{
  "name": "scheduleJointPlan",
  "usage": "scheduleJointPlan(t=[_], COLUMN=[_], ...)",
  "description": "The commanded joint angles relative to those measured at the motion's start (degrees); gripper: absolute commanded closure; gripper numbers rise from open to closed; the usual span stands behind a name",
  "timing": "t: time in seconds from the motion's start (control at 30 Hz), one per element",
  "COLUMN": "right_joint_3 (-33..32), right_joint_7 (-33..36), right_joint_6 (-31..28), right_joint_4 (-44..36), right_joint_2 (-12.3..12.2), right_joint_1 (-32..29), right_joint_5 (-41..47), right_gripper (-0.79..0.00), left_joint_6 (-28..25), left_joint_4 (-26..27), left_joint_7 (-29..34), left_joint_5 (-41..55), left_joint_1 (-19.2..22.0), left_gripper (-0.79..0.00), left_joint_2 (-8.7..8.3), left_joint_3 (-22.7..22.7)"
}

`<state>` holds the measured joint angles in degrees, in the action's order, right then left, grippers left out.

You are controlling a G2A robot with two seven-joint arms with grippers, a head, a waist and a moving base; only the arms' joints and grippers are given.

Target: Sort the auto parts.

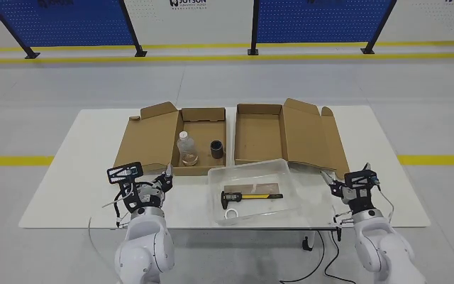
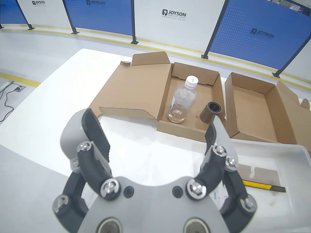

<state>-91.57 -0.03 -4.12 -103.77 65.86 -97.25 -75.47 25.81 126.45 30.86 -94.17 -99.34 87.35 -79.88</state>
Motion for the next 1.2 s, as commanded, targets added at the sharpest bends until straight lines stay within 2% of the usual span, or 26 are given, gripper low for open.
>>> scheduleJointPlan(t=[0.0,0.13,0.43,0.57,0.77,1.03,1.17], right_joint_3=[0.0,0.2,1.7,3.6,8.9,15.6,18.8], right_joint_7=[0.7,3.4,17.8,23.5,33.2,45.7,50.6], right_joint_6=[-2.5,-10.7,-38.3,-45.1,-47.0,-40.6,-39.1], right_joint_4=[-0.6,-2.3,-3.2,-2.1,0.2,4.3,7.4], right_joint_2=[-0.1,-0.5,-2.2,-2.7,-2.9,-2.7,-2.5], right_joint_1=[0.8,3.4,11.6,14.7,19.6,28.8,34.1], right_joint_5=[0.4,0.0,4.2,8.5,17.7,26.4,27.7], right_gripper=[-0.785,-0.785,-0.785,-0.785,-0.785,-0.785,-0.785], left_joint_6=[0.0,0.0,0.0,0.0,0.0,0.0,0.0], left_joint_4=[0.0,0.0,0.0,0.0,0.0,0.0,0.0], left_joint_7=[0.0,0.0,0.0,0.0,0.0,0.0,0.0], left_joint_5=[0.0,0.0,0.0,0.0,0.0,0.0,0.0], left_joint_1=[0.0,0.0,0.0,0.0,0.0,0.0,0.0], left_gripper=[-0.785,-0.785,-0.785,-0.785,-0.785,-0.785,-0.785], left_joint_2=[0.0,0.0,0.0,0.0,0.0,0.0,0.0], left_joint_3=[0.0,0.0,0.0,0.0,0.0,0.0,0.0])
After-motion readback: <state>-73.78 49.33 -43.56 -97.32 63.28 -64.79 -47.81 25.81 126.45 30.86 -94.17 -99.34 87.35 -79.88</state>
